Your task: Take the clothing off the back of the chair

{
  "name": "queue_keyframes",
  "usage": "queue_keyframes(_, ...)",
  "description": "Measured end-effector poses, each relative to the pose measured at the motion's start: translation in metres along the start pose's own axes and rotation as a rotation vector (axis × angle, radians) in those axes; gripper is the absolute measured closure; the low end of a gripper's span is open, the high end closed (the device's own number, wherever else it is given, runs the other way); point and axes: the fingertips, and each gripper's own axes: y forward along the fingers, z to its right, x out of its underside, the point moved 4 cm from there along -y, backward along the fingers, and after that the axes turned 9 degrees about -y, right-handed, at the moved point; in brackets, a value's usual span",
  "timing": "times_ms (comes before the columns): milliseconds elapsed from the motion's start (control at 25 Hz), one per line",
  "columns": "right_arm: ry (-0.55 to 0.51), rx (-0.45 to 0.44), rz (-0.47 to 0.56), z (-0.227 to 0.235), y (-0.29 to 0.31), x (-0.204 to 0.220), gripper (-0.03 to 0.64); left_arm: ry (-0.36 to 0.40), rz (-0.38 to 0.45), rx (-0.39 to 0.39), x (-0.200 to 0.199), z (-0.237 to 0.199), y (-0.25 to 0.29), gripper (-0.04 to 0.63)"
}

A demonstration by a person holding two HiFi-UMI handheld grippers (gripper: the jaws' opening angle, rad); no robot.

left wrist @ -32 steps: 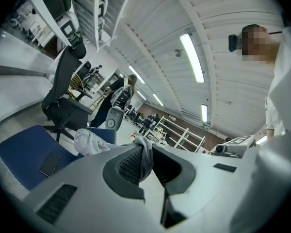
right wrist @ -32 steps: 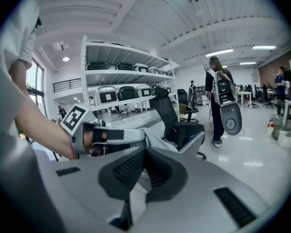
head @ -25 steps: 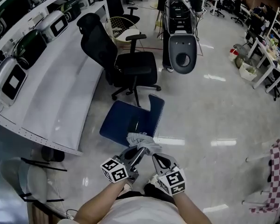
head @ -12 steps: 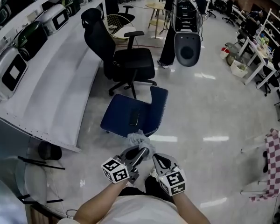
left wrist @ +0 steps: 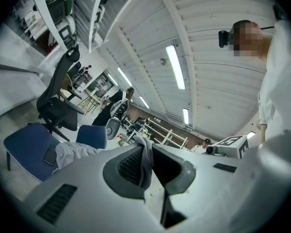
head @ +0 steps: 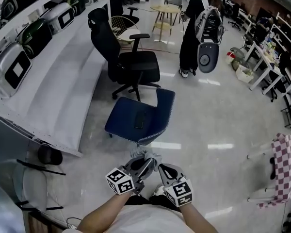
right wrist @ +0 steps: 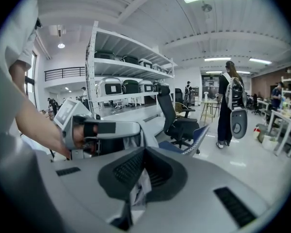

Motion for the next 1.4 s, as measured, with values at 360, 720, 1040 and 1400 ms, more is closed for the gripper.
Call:
queue_keyframes(360,-0.02,-0.062,0.056,0.005,-0.025,0.007,0.6,0.015,0.057,-0.062,0.018,0.028,-0.006,0.561)
queue_keyframes(720,0.003,-0.113,0.085,0.009,-0.048,0.025,0.6,0.012,0.111,-0.122,0.036,0.046,-0.008,0.561)
queue_keyframes(1040,0.007,-0.061,0.086,0.027,-0.056,0.023,0.6,0.001,0.078,-0.088,0.037,0.048,0.009,0.561)
queue_keyframes(1400,-0.011,-0.039,0.069,0.026,-0.047,0.015,0.6,0.003,0.057,-0.047,0.03,0.045,0.013,0.561)
